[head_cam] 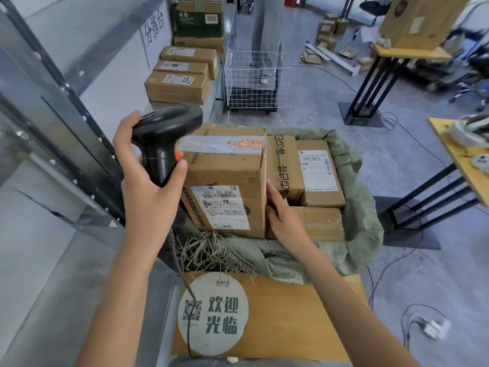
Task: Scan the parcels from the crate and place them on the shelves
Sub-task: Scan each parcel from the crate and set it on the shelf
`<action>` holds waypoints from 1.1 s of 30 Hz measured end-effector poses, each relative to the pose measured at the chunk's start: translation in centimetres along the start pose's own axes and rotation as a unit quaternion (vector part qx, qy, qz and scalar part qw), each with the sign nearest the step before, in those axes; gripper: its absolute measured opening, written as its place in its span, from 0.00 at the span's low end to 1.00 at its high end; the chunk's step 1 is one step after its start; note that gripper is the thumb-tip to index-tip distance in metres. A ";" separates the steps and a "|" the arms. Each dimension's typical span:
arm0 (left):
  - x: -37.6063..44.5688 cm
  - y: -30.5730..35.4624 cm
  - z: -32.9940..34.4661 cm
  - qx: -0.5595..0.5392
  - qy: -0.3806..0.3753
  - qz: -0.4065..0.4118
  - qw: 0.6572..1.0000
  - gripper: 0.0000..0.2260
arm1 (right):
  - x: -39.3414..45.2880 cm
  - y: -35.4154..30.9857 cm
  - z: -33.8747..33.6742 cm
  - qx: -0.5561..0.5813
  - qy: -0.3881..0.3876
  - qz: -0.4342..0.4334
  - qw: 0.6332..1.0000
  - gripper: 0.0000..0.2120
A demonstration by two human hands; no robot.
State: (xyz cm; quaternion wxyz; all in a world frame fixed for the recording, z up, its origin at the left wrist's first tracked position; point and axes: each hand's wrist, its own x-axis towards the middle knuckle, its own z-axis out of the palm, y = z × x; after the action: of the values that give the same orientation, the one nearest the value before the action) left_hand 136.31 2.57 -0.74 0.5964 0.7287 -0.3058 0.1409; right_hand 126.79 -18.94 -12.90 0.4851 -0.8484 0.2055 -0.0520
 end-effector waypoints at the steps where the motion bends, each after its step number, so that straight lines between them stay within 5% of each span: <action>1: 0.1 -0.1 -0.1 -0.001 0.003 -0.003 1.000 0.32 | 0.0 -0.1 -0.2 0.019 -0.002 -0.001 1.000 0.29; 10: -0.3 0.4 0.1 0.013 0.037 -0.015 0.999 0.31 | 0.1 -0.7 -1.5 0.057 0.014 0.040 0.997 0.12; 22: -0.7 0.5 -0.5 0.002 0.059 -0.058 0.997 0.33 | 0.6 -1.0 -1.1 0.039 0.052 0.057 0.996 0.09; 33: -1.3 0.6 0.0 -0.021 0.051 -0.074 0.996 0.34 | 1.6 -0.4 0.1 -0.128 0.071 0.054 0.988 0.08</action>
State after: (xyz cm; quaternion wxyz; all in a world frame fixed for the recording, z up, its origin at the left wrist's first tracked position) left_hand 134.93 2.87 -0.99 0.6354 0.7285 -0.2226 0.1267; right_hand 128.36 -19.28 -12.78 0.3592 -0.8851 0.2900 -0.0591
